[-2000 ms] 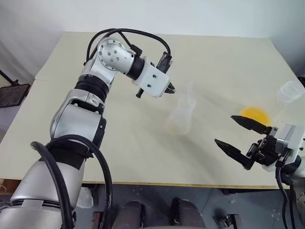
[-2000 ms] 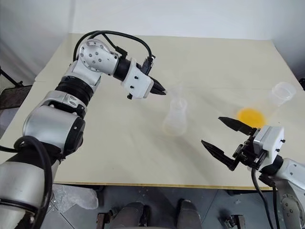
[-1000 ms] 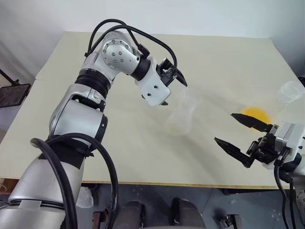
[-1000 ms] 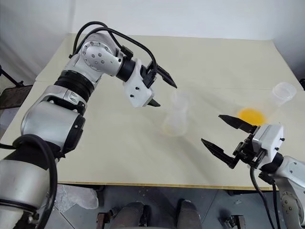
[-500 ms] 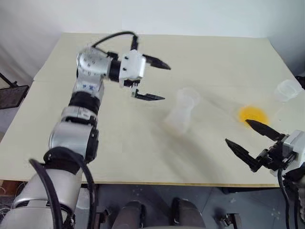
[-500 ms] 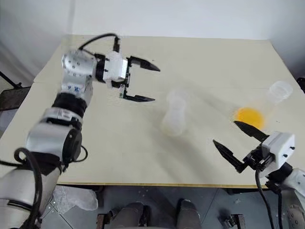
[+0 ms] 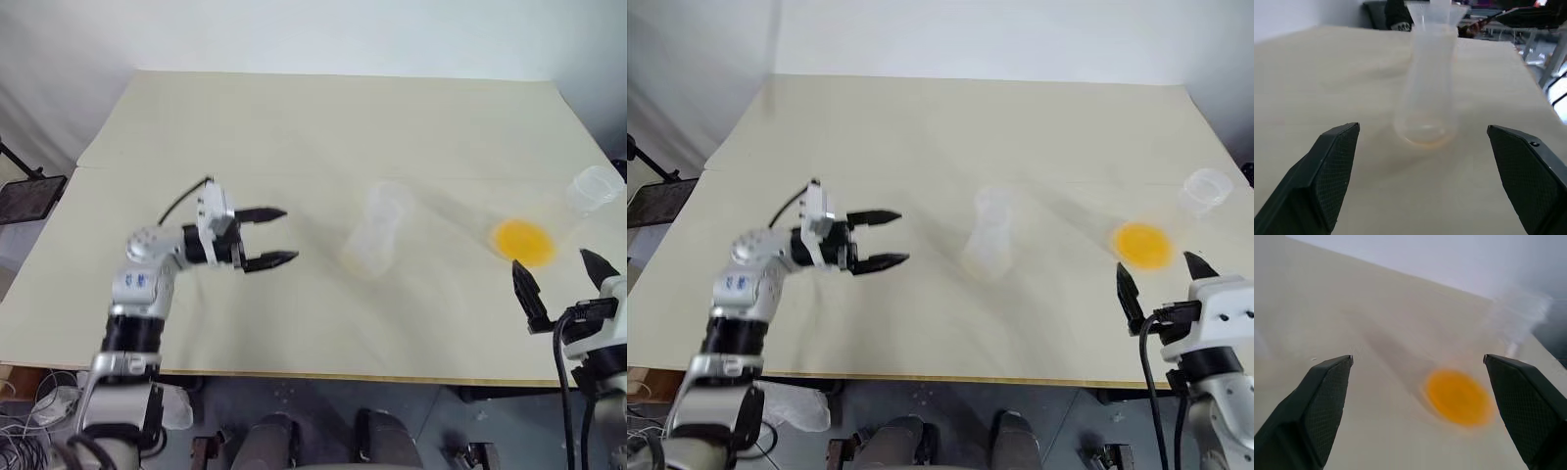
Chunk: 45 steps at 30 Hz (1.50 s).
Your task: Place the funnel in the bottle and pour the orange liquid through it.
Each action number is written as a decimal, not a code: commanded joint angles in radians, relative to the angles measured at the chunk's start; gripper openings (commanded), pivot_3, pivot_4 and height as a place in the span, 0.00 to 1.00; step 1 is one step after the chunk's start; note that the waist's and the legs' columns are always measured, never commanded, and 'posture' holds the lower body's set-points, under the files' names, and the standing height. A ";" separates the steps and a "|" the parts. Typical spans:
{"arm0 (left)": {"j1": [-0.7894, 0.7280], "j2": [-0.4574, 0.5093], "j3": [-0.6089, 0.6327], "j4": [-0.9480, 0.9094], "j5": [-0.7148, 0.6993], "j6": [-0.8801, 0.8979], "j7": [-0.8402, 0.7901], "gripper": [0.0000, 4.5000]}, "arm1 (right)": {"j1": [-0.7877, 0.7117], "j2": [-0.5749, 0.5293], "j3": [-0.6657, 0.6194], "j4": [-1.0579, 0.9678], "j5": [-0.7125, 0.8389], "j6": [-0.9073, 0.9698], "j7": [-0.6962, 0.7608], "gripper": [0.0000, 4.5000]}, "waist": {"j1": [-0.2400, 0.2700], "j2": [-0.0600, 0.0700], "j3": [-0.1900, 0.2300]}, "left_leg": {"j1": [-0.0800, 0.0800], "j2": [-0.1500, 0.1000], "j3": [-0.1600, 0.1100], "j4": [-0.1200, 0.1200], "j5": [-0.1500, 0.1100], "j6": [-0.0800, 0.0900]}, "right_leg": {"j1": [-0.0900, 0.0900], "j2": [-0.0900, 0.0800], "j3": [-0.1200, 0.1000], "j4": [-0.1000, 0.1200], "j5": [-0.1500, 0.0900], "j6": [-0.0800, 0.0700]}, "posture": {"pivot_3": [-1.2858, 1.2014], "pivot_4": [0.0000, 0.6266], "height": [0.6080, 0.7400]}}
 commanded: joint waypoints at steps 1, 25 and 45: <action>0.058 -0.014 -0.010 -0.105 -0.026 -0.017 0.029 0.99 | 0.013 0.023 -0.041 -0.081 -0.003 0.072 -0.078 1.00 | 0.000 0.000 0.000 | 0.000 0.000 0.000 0.000 0.000 0.000 | 0.000 0.000 0.000 0.000 0.000 0.000 | 0.52 0.24 1.00; 0.087 -0.001 -0.052 -0.172 -0.057 -0.020 0.036 0.99 | -0.459 -0.218 -0.112 0.479 0.049 0.072 0.081 1.00 | -0.004 0.003 -0.002 | 0.001 0.001 0.005 0.000 0.000 0.000 | 0.000 0.001 0.003 -0.003 0.000 0.000 | 0.52 0.24 1.00; 0.176 0.046 -0.038 -0.313 -0.088 0.040 0.083 0.99 | -0.741 -0.295 0.009 0.896 -0.022 -0.113 0.204 1.00 | -0.006 0.004 -0.002 | 0.001 0.001 0.005 -0.001 0.001 0.000 | 0.000 0.001 0.002 -0.004 0.000 0.000 | 0.52 0.24 1.00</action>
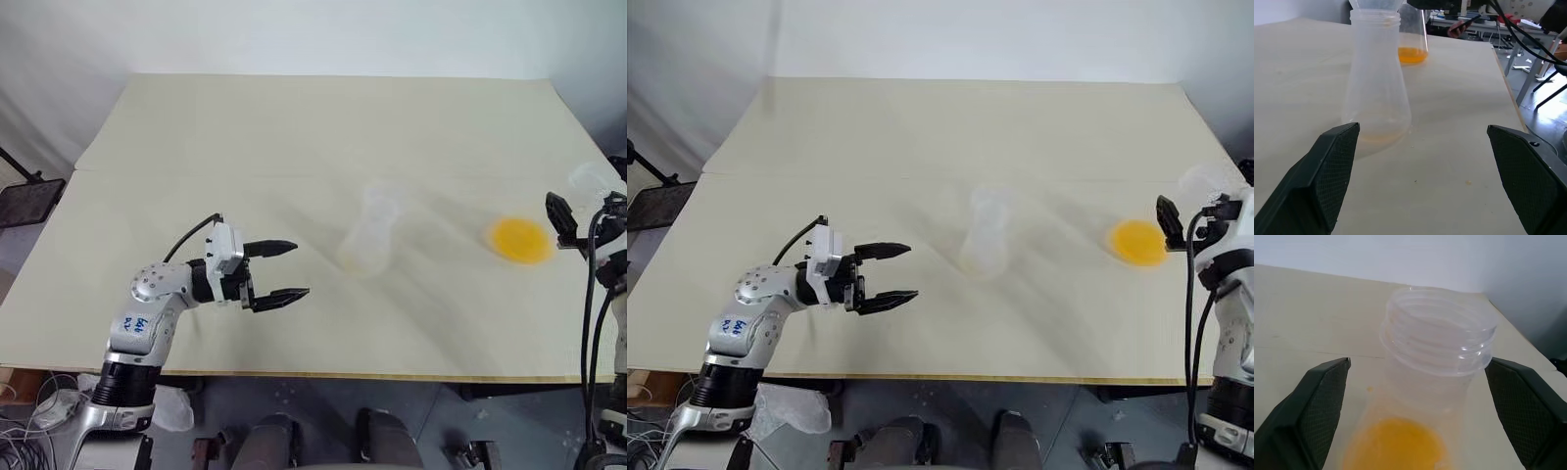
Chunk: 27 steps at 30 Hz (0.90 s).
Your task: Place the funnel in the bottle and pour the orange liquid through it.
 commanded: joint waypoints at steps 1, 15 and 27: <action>0.002 0.010 0.009 -0.035 -0.022 -0.006 0.004 1.00 | -0.052 -0.032 0.002 0.045 -0.013 -0.041 -0.001 0.96 | 0.000 0.000 0.000 | 0.000 0.000 0.000 0.000 0.000 0.000 | 0.000 0.000 0.000 0.000 0.000 0.000 | 0.52 0.24 1.00; -0.058 -0.004 -0.013 0.053 -0.006 -0.049 -0.015 1.00 | -0.030 -0.006 0.007 -0.191 0.024 0.043 -0.062 0.54 | -0.001 0.002 0.001 | -0.001 0.000 0.000 0.000 0.000 0.000 | 0.000 0.000 -0.001 -0.001 0.000 0.000 | 0.52 0.24 1.00; -0.307 -0.061 -0.067 0.436 0.049 -0.224 -0.172 1.00 | -0.012 -0.069 0.307 -0.707 -0.280 0.237 -0.207 0.54 | 0.003 0.002 0.001 | -0.002 -0.001 0.000 0.000 0.000 0.000 | -0.001 0.000 -0.001 -0.001 0.000 0.000 | 0.52 0.24 1.00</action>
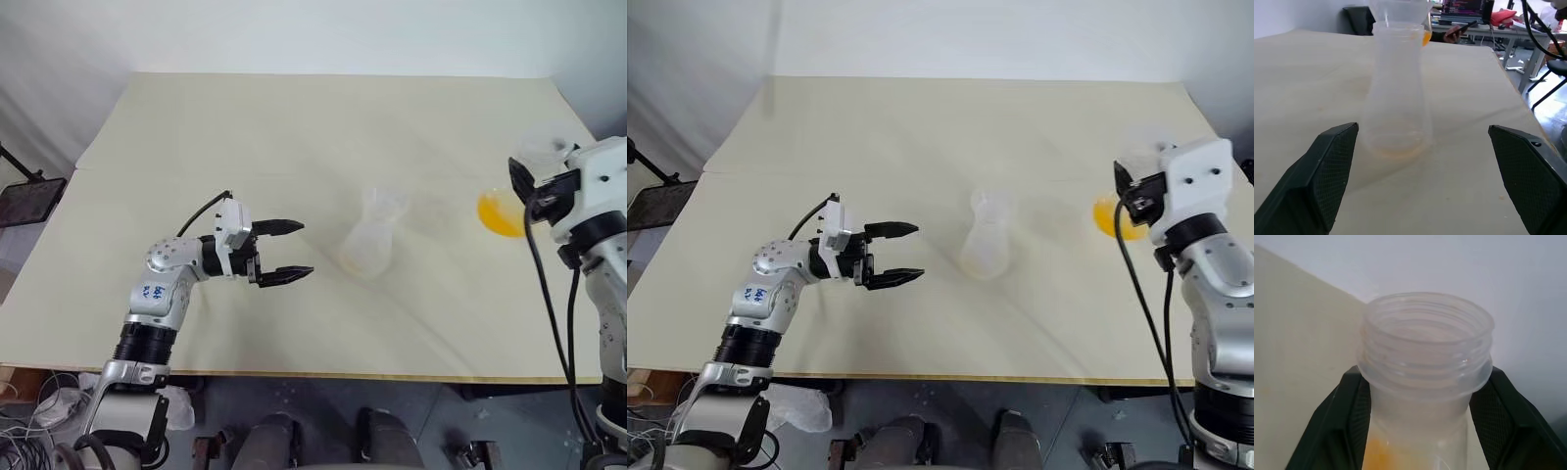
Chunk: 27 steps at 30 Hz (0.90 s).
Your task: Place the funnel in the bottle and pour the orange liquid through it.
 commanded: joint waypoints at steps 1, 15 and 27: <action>-0.064 -0.020 -0.016 0.078 0.010 -0.065 -0.069 1.00 | -0.031 -0.031 0.087 -0.144 -0.112 0.026 -0.036 0.54 | -0.001 0.000 0.000 | 0.000 0.000 0.000 0.000 0.000 0.000 | 0.000 0.000 0.000 0.000 0.000 0.000 | 0.52 0.24 1.00; -0.310 -0.099 0.007 0.432 0.032 -0.209 -0.226 1.00 | -0.140 -0.130 0.413 -0.136 -0.547 0.004 0.023 0.54 | -0.003 -0.001 0.001 | -0.002 0.000 0.000 0.000 0.000 0.000 | -0.001 0.000 -0.001 -0.002 0.000 0.000 | 0.52 0.24 1.00; -0.337 -0.109 0.031 0.480 0.052 -0.229 -0.252 1.00 | -0.209 -0.148 0.503 -0.061 -0.792 -0.179 0.102 0.54 | -0.003 -0.002 0.001 | -0.003 0.000 0.000 0.000 0.000 0.000 | -0.001 0.000 -0.002 -0.002 0.000 0.000 | 0.52 0.24 1.00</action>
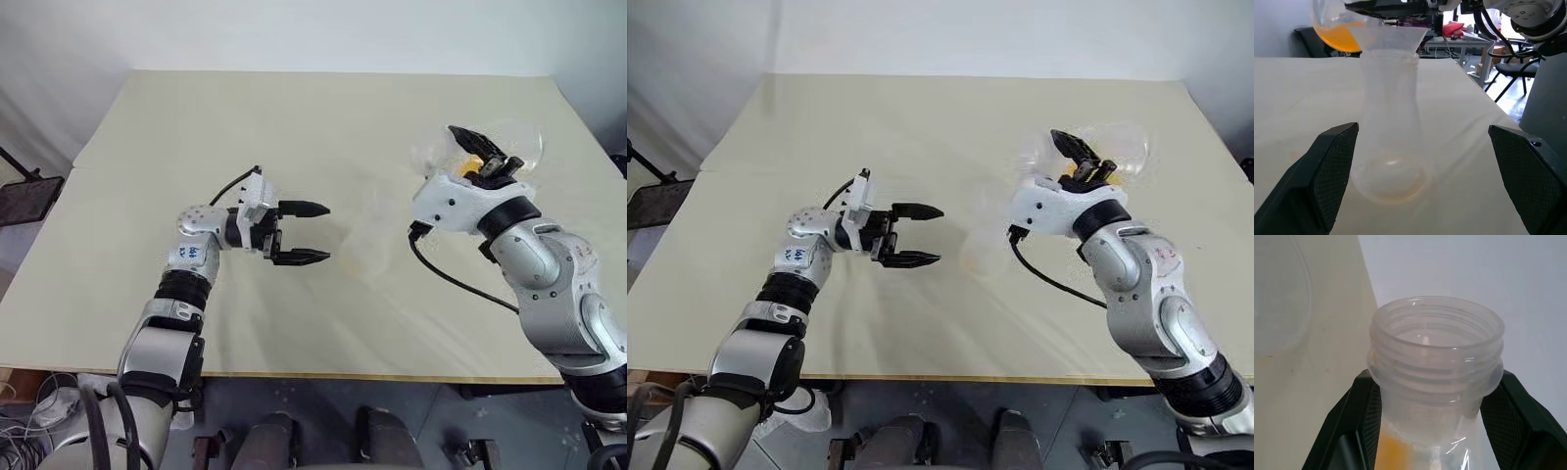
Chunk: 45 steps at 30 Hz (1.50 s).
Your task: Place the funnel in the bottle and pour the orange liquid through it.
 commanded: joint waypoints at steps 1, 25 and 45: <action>-0.024 0.012 0.017 -0.010 0.004 -0.016 -0.008 1.00 | -0.018 -0.034 -0.010 -0.008 -0.078 -0.112 0.011 0.54 | 0.000 0.000 0.000 | 0.000 0.000 0.000 0.000 0.000 0.000 | 0.000 0.000 0.000 0.000 0.000 0.000 | 0.52 0.24 1.00; -0.035 0.001 0.075 -0.038 -0.038 0.014 0.014 1.00 | 0.011 -0.006 -0.093 0.081 -0.248 -0.398 -0.029 0.54 | 0.000 0.000 0.000 | 0.000 0.000 -0.001 0.000 0.000 0.000 | 0.000 0.000 -0.001 0.000 0.000 0.000 | 0.52 0.24 1.00; -0.009 -0.003 0.075 -0.080 -0.042 0.047 0.007 1.00 | 0.014 0.000 -0.125 0.113 -0.298 -0.494 -0.027 0.54 | -0.001 0.000 0.000 | 0.000 0.000 -0.001 0.000 0.000 0.000 | 0.000 0.000 -0.001 0.000 0.000 0.000 | 0.52 0.24 1.00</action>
